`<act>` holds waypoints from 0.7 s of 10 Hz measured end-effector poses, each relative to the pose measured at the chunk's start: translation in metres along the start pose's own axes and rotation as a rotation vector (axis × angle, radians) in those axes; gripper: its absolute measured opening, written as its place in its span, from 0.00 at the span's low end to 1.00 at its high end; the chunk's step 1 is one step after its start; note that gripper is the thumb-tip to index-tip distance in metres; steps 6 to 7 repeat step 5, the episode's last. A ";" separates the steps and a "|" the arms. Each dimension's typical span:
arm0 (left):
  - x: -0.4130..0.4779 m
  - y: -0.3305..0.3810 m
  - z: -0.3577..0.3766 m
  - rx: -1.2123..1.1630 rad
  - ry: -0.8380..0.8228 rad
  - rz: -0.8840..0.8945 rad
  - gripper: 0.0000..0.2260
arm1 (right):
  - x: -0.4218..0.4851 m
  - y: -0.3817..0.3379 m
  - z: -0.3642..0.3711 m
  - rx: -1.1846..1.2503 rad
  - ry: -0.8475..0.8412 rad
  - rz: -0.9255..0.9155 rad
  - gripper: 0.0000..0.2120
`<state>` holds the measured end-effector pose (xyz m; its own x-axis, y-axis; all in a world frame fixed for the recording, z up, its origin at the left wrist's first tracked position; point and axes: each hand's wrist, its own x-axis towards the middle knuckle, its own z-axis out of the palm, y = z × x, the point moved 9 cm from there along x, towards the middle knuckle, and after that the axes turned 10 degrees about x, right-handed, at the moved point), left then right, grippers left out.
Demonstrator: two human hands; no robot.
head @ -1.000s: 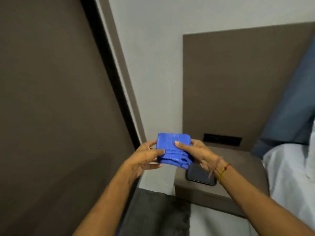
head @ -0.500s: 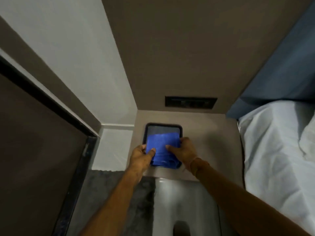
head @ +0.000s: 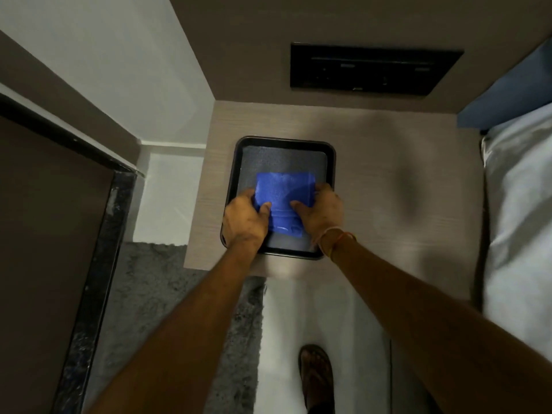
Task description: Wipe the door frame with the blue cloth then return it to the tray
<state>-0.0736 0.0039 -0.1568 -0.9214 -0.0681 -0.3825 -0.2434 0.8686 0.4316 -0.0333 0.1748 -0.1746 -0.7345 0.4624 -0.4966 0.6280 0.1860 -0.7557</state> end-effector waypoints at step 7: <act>-0.016 0.020 -0.030 0.300 0.085 0.235 0.17 | -0.034 -0.041 0.001 -0.468 -0.021 -0.246 0.24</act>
